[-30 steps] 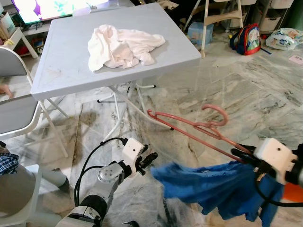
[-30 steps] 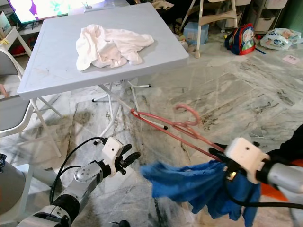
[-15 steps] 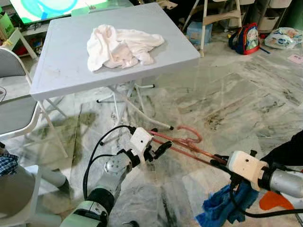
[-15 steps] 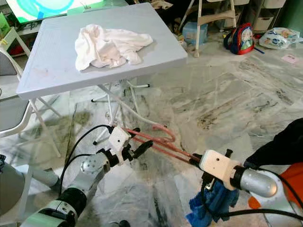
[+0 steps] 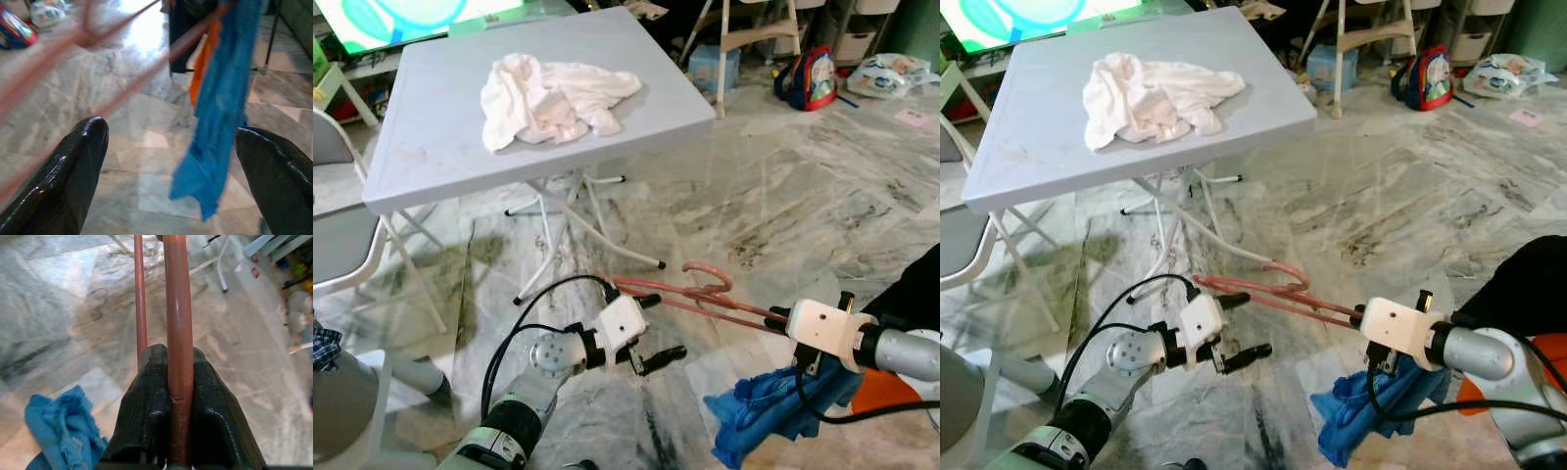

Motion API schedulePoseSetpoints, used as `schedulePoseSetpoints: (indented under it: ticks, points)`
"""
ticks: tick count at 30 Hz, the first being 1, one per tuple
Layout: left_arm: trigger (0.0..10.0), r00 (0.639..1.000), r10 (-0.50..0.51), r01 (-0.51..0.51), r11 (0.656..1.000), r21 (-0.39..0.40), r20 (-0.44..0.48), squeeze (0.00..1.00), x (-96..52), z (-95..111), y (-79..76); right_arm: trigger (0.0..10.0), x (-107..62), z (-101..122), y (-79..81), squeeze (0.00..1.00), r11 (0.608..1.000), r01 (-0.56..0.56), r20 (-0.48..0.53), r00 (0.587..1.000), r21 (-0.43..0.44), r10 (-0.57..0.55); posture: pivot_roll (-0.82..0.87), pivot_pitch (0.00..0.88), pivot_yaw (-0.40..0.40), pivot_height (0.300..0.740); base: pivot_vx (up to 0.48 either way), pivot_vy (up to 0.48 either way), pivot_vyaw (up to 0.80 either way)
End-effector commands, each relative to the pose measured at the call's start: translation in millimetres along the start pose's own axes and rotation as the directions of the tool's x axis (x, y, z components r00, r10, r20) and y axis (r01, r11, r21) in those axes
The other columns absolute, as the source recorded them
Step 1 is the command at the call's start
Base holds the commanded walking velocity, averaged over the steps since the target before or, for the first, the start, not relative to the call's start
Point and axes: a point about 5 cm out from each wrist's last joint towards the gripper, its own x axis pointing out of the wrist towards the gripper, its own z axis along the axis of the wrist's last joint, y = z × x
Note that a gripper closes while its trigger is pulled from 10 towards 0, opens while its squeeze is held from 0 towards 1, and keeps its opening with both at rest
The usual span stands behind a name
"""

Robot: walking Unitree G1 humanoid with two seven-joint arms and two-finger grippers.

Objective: Hang hanger

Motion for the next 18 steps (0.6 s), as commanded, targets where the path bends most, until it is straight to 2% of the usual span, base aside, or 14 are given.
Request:
schedulePoseSetpoints:
  ticks: [1, 3, 5, 6, 10, 13, 18]
  points:
    - [10.0, 1.000, 0.016, -0.016, 1.000, 0.007, -0.006, 1.00, -3.1, -2, -0.1, 10.0, 4.5, 6, -2.0, 0.00, 1.000, -0.001, 0.024, 1.000, -0.030, 0.002, -0.18, 0.130, 0.081, 0.740, 0.000, 0.000, 0.00]
    - [10.0, 0.999, 0.033, -0.033, 0.999, 0.012, 0.009, 1.00, -2.6, 0, 1.1, 10.0, 5.6, 6, -2.3, 0.00, 0.999, -0.004, 0.024, 1.000, -0.034, 0.004, -0.18, 0.132, 0.079, 0.740, 0.000, 0.000, 0.00]
    - [10.0, 0.993, 0.100, -0.103, 0.994, 0.047, 0.058, 1.00, -2.7, 10, 11.3, 10.0, 7.5, 4, -2.4, 0.00, 0.998, -0.021, 0.013, 1.000, -0.062, 0.022, -0.18, 0.134, 0.077, 0.740, 0.000, 0.000, 0.00]
    - [10.0, 0.987, 0.137, -0.144, 0.985, 0.090, 0.085, 1.00, -5.2, 17, 19.9, 10.0, 7.2, 2, -2.4, 0.00, 0.997, -0.033, 0.004, 0.999, -0.074, 0.033, -0.18, 0.134, 0.076, 0.740, 0.000, 0.000, 0.00]
    - [10.0, 0.971, 0.192, -0.218, 0.956, 0.197, 0.144, 1.00, -15.4, 32, 37.1, 10.0, 2.3, -12, -4.3, 0.00, 0.992, -0.065, -0.065, 0.996, -0.108, 0.058, -0.18, 0.137, 0.076, 0.740, 0.000, 0.000, 0.00]
    - [10.0, 0.970, 0.186, -0.217, 0.953, 0.212, 0.156, 1.00, -18.2, 36, 40.7, 10.0, -1.5, -21, -5.1, 0.00, 0.992, -0.071, -0.099, 0.993, -0.105, 0.061, -0.18, 0.138, 0.077, 0.740, 0.000, 0.000, 0.00]
    - [10.0, 0.978, 0.169, -0.192, 0.960, 0.206, 0.122, 1.00, -18.9, 31, 39.8, 10.0, -3.2, -25, -6.0, 0.00, 0.992, -0.072, -0.104, 0.993, -0.105, 0.061, -0.18, 0.138, 0.081, 0.740, 0.000, 0.000, 0.00]
